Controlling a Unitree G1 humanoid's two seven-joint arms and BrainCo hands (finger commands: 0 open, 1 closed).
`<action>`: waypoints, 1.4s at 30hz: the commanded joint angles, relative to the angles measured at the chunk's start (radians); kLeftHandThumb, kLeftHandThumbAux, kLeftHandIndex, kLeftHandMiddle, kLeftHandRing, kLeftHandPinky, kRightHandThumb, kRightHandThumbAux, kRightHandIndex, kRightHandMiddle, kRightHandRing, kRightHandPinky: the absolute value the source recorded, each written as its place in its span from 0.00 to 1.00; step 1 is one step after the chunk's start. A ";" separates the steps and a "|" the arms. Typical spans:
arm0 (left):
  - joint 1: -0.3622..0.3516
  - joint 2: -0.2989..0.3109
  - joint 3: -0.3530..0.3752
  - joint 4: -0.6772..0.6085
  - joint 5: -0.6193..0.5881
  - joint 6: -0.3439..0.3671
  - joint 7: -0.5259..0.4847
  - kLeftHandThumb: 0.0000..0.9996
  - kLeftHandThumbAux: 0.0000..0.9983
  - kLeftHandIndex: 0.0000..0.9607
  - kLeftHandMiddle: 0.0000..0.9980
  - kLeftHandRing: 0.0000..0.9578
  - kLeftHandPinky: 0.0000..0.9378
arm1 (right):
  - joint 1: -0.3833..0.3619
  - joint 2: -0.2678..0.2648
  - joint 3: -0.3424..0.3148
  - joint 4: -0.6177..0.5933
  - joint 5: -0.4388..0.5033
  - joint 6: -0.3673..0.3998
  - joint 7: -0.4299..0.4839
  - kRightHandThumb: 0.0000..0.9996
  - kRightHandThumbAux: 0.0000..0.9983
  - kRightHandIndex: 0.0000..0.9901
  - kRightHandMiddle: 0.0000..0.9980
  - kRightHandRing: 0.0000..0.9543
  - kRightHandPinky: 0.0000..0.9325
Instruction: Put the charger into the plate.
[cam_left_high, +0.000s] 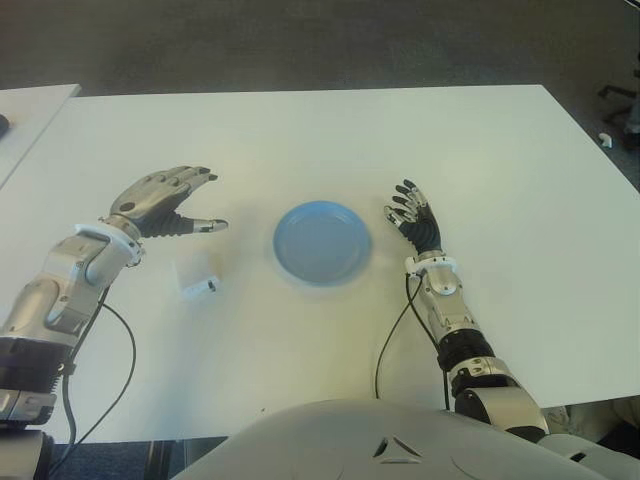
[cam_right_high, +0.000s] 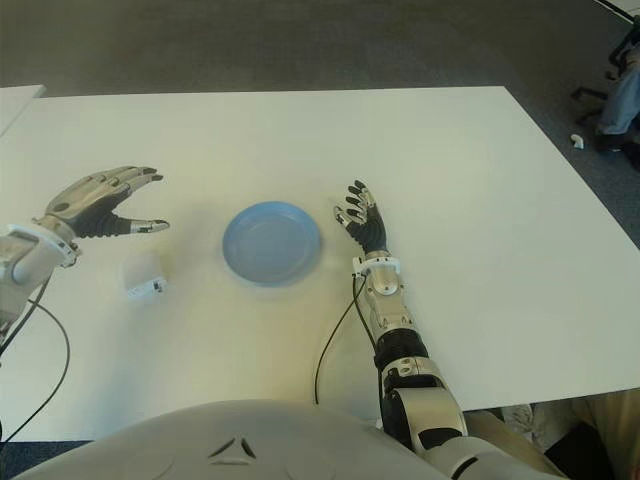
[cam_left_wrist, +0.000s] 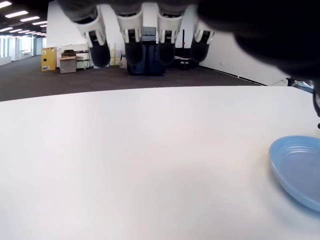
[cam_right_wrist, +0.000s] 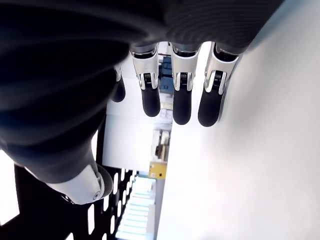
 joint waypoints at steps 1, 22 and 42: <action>-0.013 -0.006 -0.024 0.022 0.011 -0.015 -0.003 0.39 0.24 0.01 0.03 0.03 0.09 | 0.029 0.004 0.004 0.038 -0.001 0.039 -0.001 0.55 0.72 0.04 0.15 0.18 0.23; 0.085 0.013 -0.015 0.033 0.056 -0.071 0.049 0.33 0.19 0.00 0.00 0.00 0.06 | 0.050 -0.001 0.005 0.003 -0.001 0.045 -0.003 0.54 0.73 0.04 0.17 0.19 0.24; 0.096 0.009 -0.011 0.013 0.058 -0.064 0.045 0.33 0.19 0.00 0.00 0.00 0.06 | 0.062 -0.005 0.001 -0.012 0.002 0.057 0.006 0.53 0.72 0.04 0.16 0.18 0.23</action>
